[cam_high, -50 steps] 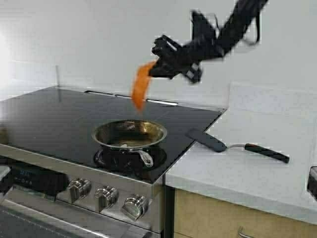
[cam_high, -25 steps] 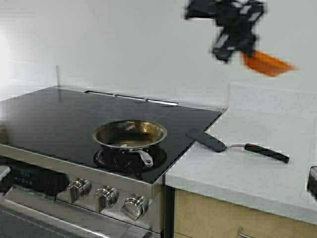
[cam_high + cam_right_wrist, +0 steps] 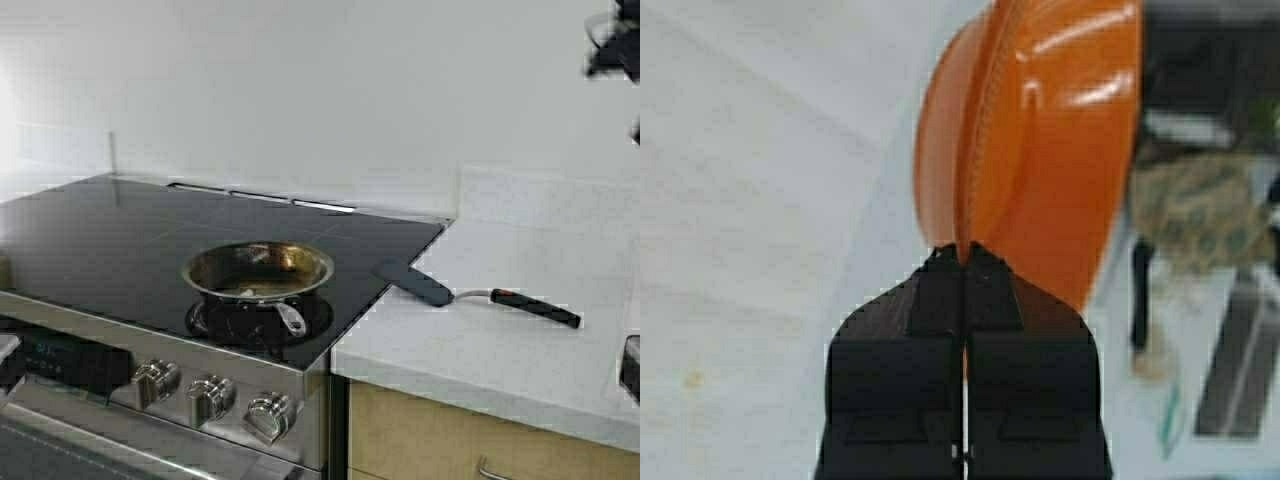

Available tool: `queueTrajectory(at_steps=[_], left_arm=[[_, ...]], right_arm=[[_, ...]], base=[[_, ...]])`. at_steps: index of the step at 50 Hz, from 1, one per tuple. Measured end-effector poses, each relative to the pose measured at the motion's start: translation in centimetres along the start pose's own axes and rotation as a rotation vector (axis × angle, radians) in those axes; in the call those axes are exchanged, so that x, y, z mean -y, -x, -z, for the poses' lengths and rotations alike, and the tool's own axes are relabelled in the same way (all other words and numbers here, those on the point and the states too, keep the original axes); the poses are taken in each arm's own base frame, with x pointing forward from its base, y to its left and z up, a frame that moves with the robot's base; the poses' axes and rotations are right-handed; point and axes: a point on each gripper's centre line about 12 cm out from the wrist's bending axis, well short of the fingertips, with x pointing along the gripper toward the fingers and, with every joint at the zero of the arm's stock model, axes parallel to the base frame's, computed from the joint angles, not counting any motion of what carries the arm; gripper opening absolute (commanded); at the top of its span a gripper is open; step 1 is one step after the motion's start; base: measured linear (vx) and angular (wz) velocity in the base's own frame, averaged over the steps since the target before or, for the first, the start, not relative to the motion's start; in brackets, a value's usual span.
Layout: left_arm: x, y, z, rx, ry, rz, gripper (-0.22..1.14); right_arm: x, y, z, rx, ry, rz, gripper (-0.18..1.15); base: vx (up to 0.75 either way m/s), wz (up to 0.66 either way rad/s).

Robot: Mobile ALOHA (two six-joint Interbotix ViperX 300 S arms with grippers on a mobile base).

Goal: Add oil to the pan and cook the shrimp and serve it

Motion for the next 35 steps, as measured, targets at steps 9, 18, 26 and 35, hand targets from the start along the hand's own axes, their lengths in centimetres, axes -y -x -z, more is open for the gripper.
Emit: queueTrajectory(at_steps=[9, 18, 26, 35], left_arm=[[0.0, 0.0, 0.0, 0.002, 0.000, 0.000, 0.03], [0.0, 0.0, 0.0, 0.002, 0.002, 0.000, 0.03], [0.0, 0.0, 0.0, 0.000, 0.000, 0.002, 0.03], [0.0, 0.0, 0.0, 0.003, 0.000, 0.000, 0.03]], right_arm=[[-3.0, -4.7, 0.1, -0.024, 0.043, -0.076, 0.06], [-5.2, -9.3, -0.9, -0.035, 0.094, -0.070, 0.06], [-7.2, -11.2, -1.7, -0.016, 0.100, -0.047, 0.06], [-8.4, -12.7, -2.3, 0.010, 0.140, -0.021, 0.06]], base=[[0.00, 0.00], [0.00, 0.00], [0.00, 0.00], [0.00, 0.00]])
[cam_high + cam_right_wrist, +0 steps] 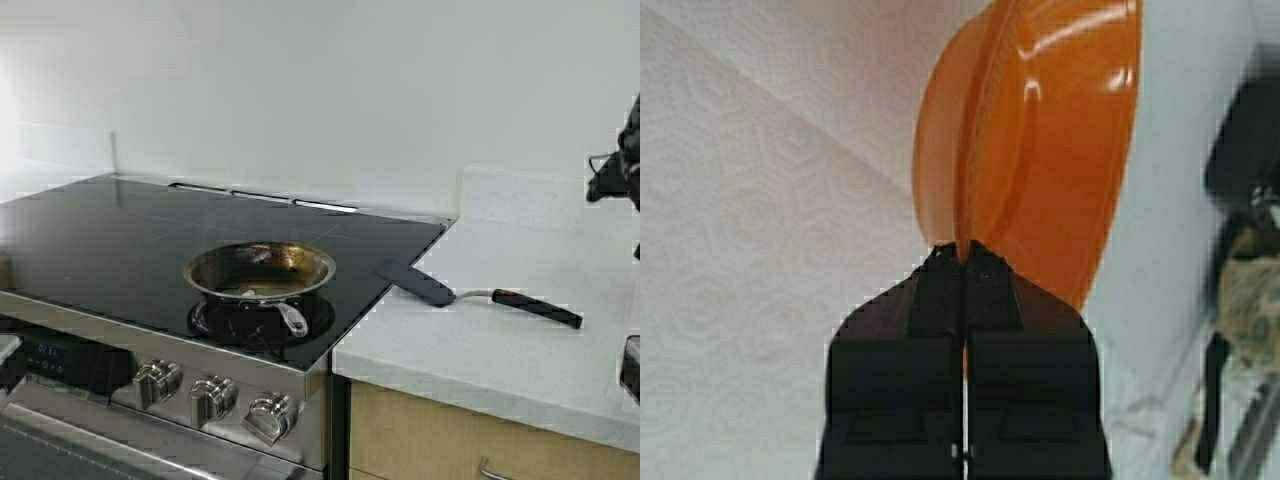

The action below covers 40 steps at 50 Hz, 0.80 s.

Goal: Add oil to the pan and cook the shrimp and serve it

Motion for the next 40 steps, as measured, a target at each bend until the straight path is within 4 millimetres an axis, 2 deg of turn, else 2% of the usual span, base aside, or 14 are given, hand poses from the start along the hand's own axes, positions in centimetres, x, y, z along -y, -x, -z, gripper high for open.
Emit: queueTrajectory(at_steps=[13, 17, 21, 28, 31, 33, 40], left_arm=[[0.0, 0.0, 0.1, -0.002, -0.006, 0.000, 0.03], [0.0, 0.0, 0.1, -0.003, -0.006, 0.002, 0.03], [0.0, 0.0, 0.1, -0.003, -0.006, 0.000, 0.03], [0.0, 0.0, 0.0, -0.002, -0.006, 0.000, 0.03], [0.0, 0.0, 0.0, -0.002, -0.006, 0.000, 0.03], [0.0, 0.0, 0.0, -0.002, -0.006, 0.000, 0.03], [0.0, 0.0, 0.1, -0.003, -0.006, 0.000, 0.03]], right_arm=[[0.2, -0.6, -1.0, 0.015, 0.010, 0.015, 0.06], [0.2, -0.6, -1.1, 0.016, 0.001, 0.015, 0.11], [0.2, -0.6, -1.2, 0.015, -0.013, 0.012, 0.30], [0.1, -0.6, -1.6, 0.029, 0.013, -0.029, 0.86], [0.0, -0.6, -1.7, 0.021, 0.001, -0.052, 1.04], [-0.1, -0.6, -1.6, 0.008, -0.006, -0.067, 1.07], [-0.2, -0.8, -1.2, -0.035, 0.015, -0.126, 1.04]], base=[[0.00, 0.00], [0.00, 0.00], [0.00, 0.00], [0.00, 0.00], [0.00, 0.00], [0.00, 0.00], [0.00, 0.00]])
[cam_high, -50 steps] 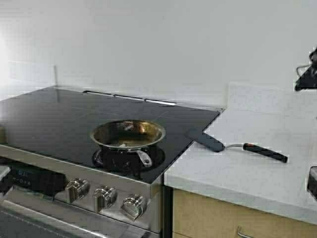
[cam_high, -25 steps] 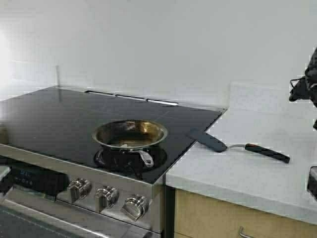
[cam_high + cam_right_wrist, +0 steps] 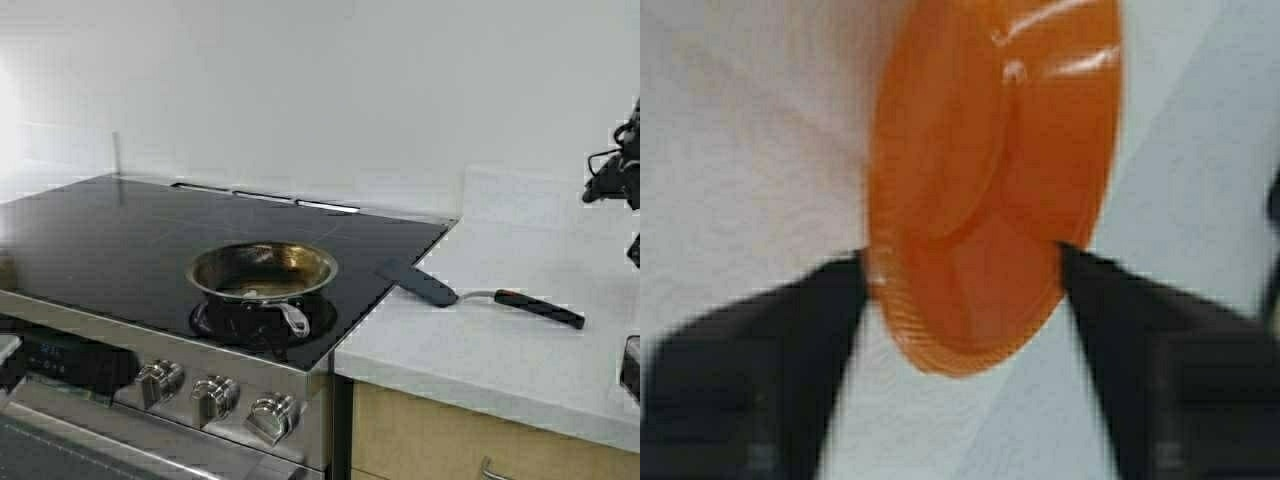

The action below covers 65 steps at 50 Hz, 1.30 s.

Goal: Add oil to the pan and cook the shrimp and serve it

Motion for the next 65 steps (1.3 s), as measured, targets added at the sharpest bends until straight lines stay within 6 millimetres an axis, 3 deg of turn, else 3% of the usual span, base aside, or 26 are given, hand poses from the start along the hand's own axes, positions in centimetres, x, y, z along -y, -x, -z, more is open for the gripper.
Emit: queueTrajectory(at_steps=[11, 35, 41, 45, 53, 59, 62, 65], left_arm=[[0.0, 0.0, 0.0, 0.000, 0.000, 0.000, 0.03], [0.0, 0.0, -0.1, 0.002, 0.005, 0.000, 0.03], [0.0, 0.0, -0.1, 0.003, 0.005, 0.000, 0.03], [0.0, 0.0, 0.0, 0.002, 0.005, 0.000, 0.03], [0.0, 0.0, -0.1, 0.002, 0.005, 0.000, 0.03], [0.0, 0.0, 0.0, 0.002, 0.006, 0.000, 0.03], [0.0, 0.0, -0.1, 0.002, 0.006, 0.000, 0.03], [0.0, 0.0, 0.0, 0.000, 0.006, 0.000, 0.03]], right_arm=[[1.1, 1.1, -0.1, -0.023, 0.002, -0.082, 1.04], [7.7, 7.6, -0.6, 0.054, -0.139, -0.096, 1.03], [9.6, 10.9, -0.8, 0.132, -0.234, -0.104, 1.03], [10.4, 14.0, -1.4, 0.207, -0.262, -0.099, 1.03], [9.5, 21.4, -3.5, 0.383, -0.268, -0.101, 1.02], [8.3, 25.3, -4.2, 0.499, -0.302, -0.138, 0.85], [7.5, 26.9, -4.4, 0.545, -0.315, -0.160, 0.63], [6.7, 28.5, -4.3, 0.583, -0.328, -0.182, 0.33]], base=[[0.00, 0.00], [0.00, 0.00], [0.00, 0.00], [0.00, 0.00], [0.00, 0.00], [0.00, 0.00], [0.00, 0.00], [0.00, 0.00]])
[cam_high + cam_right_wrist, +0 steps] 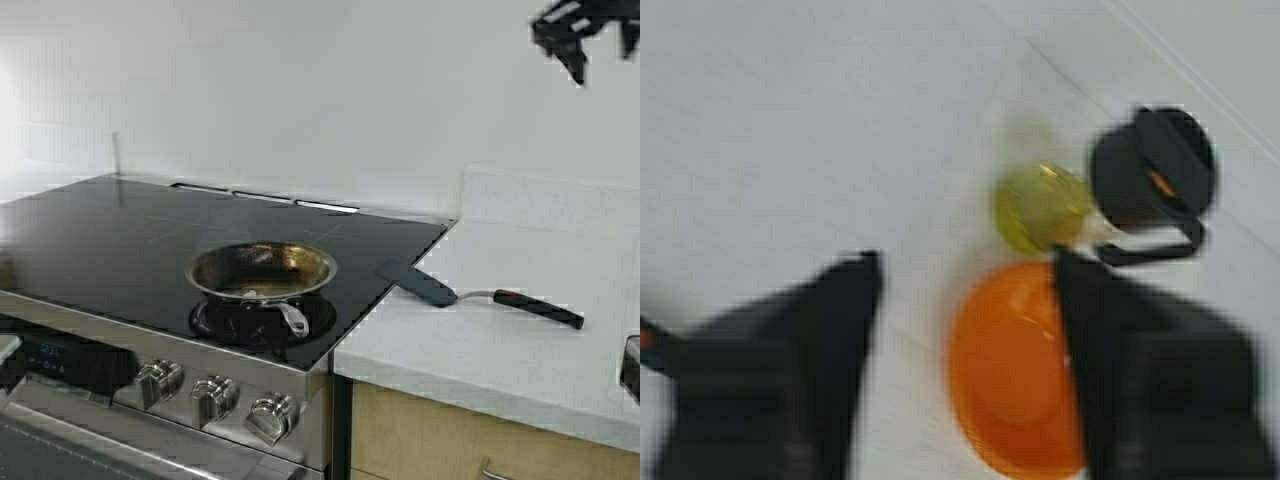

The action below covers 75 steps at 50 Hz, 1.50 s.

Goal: Add oil to the pan and cook the shrimp and serve it

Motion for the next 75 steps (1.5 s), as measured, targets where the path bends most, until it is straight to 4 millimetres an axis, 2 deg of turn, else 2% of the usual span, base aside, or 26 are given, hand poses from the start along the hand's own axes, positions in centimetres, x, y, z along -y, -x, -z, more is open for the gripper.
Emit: queueTrajectory(at_steps=[2, 4, 6, 13, 19, 25, 33, 38, 47, 55, 61, 75], left_arm=[[0.0, 0.0, 0.0, 0.000, 0.000, 0.002, 0.03], [0.0, 0.0, 0.0, 0.000, 0.000, 0.000, 0.03], [0.0, 0.0, 0.0, 0.000, 0.000, 0.002, 0.03], [0.0, 0.0, 0.0, 0.000, 0.000, 0.000, 0.03], [0.0, 0.0, 0.0, 0.002, 0.000, 0.000, 0.03], [0.0, 0.0, 0.0, 0.000, 0.000, 0.002, 0.03], [0.0, 0.1, -0.2, 0.009, 0.002, 0.002, 0.03], [0.0, 0.2, -0.2, 0.014, 0.002, 0.002, 0.03], [0.0, 0.2, -0.3, 0.015, 0.005, 0.000, 0.03], [0.0, 0.2, -0.3, 0.015, 0.002, 0.000, 0.03], [0.0, 0.2, -0.3, 0.017, 0.002, 0.000, 0.03], [0.0, 0.2, -0.3, 0.015, 0.002, 0.002, 0.03]], right_arm=[[-0.7, 0.7, -0.2, 0.016, -0.006, -0.015, 0.11], [-1.6, 1.4, -0.2, 0.028, -0.008, -0.032, -0.06], [-2.4, 1.9, -0.1, 0.035, -0.007, -0.047, -0.12], [-4.7, 3.5, 0.8, 0.034, -0.103, -0.104, 0.13], [-7.2, 5.3, 1.5, 0.047, -0.317, -0.234, 0.09], [-8.8, 5.9, 2.8, 0.083, -0.642, -0.423, 0.07], [-12.0, 6.0, 5.6, 0.104, -0.937, -0.680, 0.07], [-13.6, 5.1, 8.7, 0.099, -1.110, -0.767, 0.07], [-14.7, 3.5, 14.7, 0.091, -1.315, -0.729, 0.07], [-16.4, 2.9, 18.0, 0.070, -1.395, -0.633, 0.07], [-18.0, 2.2, 19.4, 0.078, -1.448, -0.570, 0.07], [-20.3, -0.9, 20.7, 0.115, -1.520, -0.547, 0.07]], base=[[0.00, 0.00], [0.00, 0.00], [0.00, 0.00], [0.00, 0.00], [0.00, 0.00], [0.00, 0.00], [0.00, 0.00], [0.00, 0.00], [0.00, 0.00], [0.00, 0.00], [0.00, 0.00], [0.00, 0.00]])
